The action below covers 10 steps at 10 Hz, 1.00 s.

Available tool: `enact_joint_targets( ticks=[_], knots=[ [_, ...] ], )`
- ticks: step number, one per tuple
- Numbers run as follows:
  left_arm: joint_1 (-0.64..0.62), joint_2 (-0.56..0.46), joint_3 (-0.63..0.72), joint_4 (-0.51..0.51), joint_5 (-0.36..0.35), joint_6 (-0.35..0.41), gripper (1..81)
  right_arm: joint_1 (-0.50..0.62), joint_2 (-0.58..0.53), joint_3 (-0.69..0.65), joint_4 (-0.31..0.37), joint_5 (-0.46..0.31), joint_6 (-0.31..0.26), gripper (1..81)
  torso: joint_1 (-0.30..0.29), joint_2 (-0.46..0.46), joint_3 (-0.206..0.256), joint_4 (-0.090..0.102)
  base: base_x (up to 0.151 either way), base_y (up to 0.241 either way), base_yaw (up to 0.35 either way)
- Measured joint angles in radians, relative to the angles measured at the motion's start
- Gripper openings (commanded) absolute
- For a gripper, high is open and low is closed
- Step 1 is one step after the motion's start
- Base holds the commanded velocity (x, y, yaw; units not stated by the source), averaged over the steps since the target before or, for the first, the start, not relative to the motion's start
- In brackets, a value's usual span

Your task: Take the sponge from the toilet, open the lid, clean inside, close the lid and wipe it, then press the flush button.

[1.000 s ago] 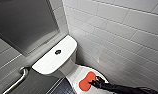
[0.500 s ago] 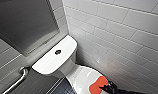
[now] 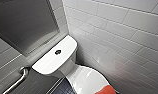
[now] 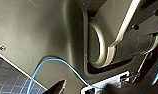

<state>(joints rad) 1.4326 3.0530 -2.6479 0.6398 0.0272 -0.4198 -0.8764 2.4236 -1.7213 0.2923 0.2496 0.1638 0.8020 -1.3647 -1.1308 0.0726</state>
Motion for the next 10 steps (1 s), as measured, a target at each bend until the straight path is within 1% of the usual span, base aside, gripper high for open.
enact_joint_targets(
  ticks=[3, 5, 6, 8, 9, 10],
  knots=[
    [0.0, 0.0, 0.0, 0.0, 0.0, 0.0, 81.1, -0.067, -0.152, 0.12, 0.001, 0.068, -0.006, 1.0, 0.0, 0.0, 0.0, 0.0, 0.0, 0.0, 0.0],
    [0.0, 0.0, 0.0, 0.0, 0.0, 0.0, 81.1, -0.114, -0.226, 0.216, 0.002, 0.132, -0.006, 1.0, 0.0, 0.0, 0.0, 0.0, 0.0, 0.0, 0.0],
    [0.0, 0.0, 0.0, 0.0, -0.001, 0.0, 81.1, -0.138, -0.253, 0.263, 0.002, 0.146, -0.007, 1.0, 0.0, 0.0, 0.0, 0.0, 0.0, 0.0, 0.0],
    [0.0, 0.0, 0.0, 0.0, -0.004, 0.0, 81.1, -0.134, -0.306, 0.36, -0.001, 0.163, -0.01, 1.0, 0.0, 0.0, 0.0, 0.0, 0.0, 0.0, 0.0],
    [0.0, 0.0, 0.0, 0.0, -0.005, 0.0, 81.1, -0.109, -0.319, 0.385, -0.005, 0.155, -0.01, 1.0, 0.0, 0.0, 0.0, 0.0, 0.0, 0.0, 0.0],
    [0.0, 0.0, 0.0, 0.0, -0.005, 0.0, 81.1, -0.062, -0.311, 0.392, -0.005, 0.12, -0.011, 1.0, 0.0, 0.0, 0.0, 0.0, 0.0, 0.0, 0.0]
  ],
)
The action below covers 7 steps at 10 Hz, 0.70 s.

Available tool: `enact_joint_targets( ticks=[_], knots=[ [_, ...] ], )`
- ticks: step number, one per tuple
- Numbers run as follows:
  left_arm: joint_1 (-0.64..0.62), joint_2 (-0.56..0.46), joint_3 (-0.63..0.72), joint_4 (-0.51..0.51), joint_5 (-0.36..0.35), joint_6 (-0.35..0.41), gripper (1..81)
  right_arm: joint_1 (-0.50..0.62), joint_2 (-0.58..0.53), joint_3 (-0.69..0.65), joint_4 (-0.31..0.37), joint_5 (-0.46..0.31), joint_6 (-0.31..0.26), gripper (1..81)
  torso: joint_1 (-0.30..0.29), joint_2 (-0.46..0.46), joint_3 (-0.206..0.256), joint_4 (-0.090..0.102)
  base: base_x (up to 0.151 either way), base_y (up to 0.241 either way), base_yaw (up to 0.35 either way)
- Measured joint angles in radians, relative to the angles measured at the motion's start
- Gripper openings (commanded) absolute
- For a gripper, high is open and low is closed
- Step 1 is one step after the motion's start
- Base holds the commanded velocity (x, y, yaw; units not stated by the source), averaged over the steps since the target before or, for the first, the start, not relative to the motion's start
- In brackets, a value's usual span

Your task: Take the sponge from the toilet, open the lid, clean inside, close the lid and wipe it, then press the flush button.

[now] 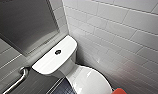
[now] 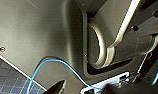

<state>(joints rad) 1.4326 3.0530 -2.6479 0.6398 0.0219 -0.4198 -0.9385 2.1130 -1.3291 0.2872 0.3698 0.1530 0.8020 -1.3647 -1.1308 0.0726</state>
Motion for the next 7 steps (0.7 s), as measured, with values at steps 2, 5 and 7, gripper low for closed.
enact_joint_targets(
  ticks=[2, 5, 7],
  knots=[
    [0.0, 0.0, 0.0, 0.0, 0.0, 0.0, 81.1, 0.13, 0.046, -0.011, -0.001, -0.097, 0.001, 1.0, 0.0, 0.0, 0.0, 0.0, 0.0, 0.0, 0.0],
    [0.0, 0.0, 0.0, 0.0, -0.001, 0.0, 81.1, 0.289, 0.168, -0.17, -0.007, -0.27, 0.004, 1.0, 0.0, 0.0, 0.0, 0.0, 0.0, 0.0, 0.0],
    [0.0, 0.0, 0.0, 0.0, -0.002, 0.0, 81.1, 0.354, 0.282, -0.297, -0.014, -0.363, 0.006, 1.0, 0.0, 0.0, 0.0, 0.0, 0.0, 0.0, 0.0]
  ],
)
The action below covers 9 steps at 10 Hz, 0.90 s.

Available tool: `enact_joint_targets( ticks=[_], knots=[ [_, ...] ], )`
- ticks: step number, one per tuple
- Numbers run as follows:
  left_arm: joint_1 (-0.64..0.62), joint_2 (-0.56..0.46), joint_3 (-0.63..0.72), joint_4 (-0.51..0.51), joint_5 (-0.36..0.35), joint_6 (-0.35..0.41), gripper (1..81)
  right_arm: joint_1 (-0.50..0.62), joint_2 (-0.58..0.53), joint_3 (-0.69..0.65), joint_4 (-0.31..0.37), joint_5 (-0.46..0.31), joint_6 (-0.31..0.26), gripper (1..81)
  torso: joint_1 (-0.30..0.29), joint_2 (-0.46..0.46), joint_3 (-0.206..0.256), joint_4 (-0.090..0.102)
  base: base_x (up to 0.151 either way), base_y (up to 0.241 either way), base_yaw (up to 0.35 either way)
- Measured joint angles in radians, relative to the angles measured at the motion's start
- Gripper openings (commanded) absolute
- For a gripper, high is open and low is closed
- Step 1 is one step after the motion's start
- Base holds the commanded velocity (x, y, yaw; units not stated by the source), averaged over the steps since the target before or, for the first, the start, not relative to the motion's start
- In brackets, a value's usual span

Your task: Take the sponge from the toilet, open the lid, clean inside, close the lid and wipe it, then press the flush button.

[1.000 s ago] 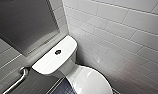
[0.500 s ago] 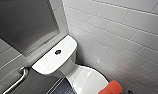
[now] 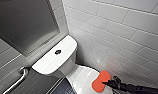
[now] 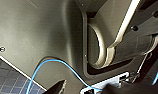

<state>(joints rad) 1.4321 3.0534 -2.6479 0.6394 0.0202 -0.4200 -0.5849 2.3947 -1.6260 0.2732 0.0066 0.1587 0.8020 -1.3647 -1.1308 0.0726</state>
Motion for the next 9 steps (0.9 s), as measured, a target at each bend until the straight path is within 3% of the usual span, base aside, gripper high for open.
enact_joint_targets(
  ticks=[5, 9],
  knots=[
    [0.0, 0.0, 0.0, 0.0, -0.001, 0.0, 81.1, 0.12, 0.283, -0.268, -0.01, -0.155, 0.003, 1.0, 0.0, 0.0, 0.0, 0.0, 0.0, 0.0, 0.0],
    [0.0, 0.0, 0.0, 0.0, -0.001, 0.0, 81.1, 0.14, 0.438, -0.383, -0.013, -0.204, 0.008, 1.0, 0.0, 0.0, 0.0, 0.0, 0.0, 0.0, 0.0]
  ],
)
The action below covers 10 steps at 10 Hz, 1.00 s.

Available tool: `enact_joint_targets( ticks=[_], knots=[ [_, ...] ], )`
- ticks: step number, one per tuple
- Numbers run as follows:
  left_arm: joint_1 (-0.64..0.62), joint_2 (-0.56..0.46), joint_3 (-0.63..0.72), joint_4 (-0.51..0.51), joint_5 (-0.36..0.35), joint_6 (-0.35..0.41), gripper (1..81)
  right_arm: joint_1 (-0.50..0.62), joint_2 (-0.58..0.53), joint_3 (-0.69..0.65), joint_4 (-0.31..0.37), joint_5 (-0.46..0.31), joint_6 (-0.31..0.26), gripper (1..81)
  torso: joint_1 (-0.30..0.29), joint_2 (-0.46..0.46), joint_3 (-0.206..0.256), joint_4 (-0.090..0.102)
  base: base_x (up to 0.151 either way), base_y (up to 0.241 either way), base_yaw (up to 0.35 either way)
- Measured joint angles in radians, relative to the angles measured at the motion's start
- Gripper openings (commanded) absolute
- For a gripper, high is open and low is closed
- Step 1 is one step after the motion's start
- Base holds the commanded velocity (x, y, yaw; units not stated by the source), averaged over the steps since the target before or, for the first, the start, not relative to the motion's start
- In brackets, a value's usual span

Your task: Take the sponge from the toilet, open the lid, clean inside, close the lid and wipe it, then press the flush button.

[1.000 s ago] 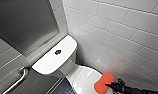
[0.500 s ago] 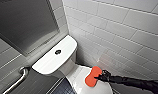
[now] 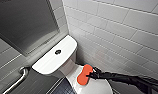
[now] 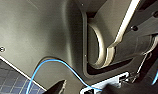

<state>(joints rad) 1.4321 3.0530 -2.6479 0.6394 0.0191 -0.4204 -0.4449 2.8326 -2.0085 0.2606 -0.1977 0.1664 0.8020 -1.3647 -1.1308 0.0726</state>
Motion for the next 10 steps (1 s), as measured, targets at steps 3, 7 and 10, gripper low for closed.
enact_joint_targets(
  ticks=[3, 7, 10],
  knots=[
    [0.0, 0.0, 0.0, 0.0, 0.0, 0.0, 81.1, -0.007, -0.006, 0.055, -0.012, -0.006, 0.001, 1.0, 0.0, 0.0, 0.0, 0.0, 0.0, 0.0, 0.0],
    [0.0, 0.0, 0.0, 0.0, 0.0, 0.0, 81.1, -0.007, 0.05, 0.146, -0.023, -0.009, 0.003, 1.0, 0.0, 0.0, 0.0, 0.0, 0.0, 0.0, 0.0],
    [0.0, 0.0, 0.0, 0.0, 0.0, 0.0, 81.1, -0.063, 0.072, 0.022, -0.034, -0.004, 0.003, 1.0, 0.0, 0.0, 0.0, 0.0, 0.0, 0.0, 0.0]
  ],
)
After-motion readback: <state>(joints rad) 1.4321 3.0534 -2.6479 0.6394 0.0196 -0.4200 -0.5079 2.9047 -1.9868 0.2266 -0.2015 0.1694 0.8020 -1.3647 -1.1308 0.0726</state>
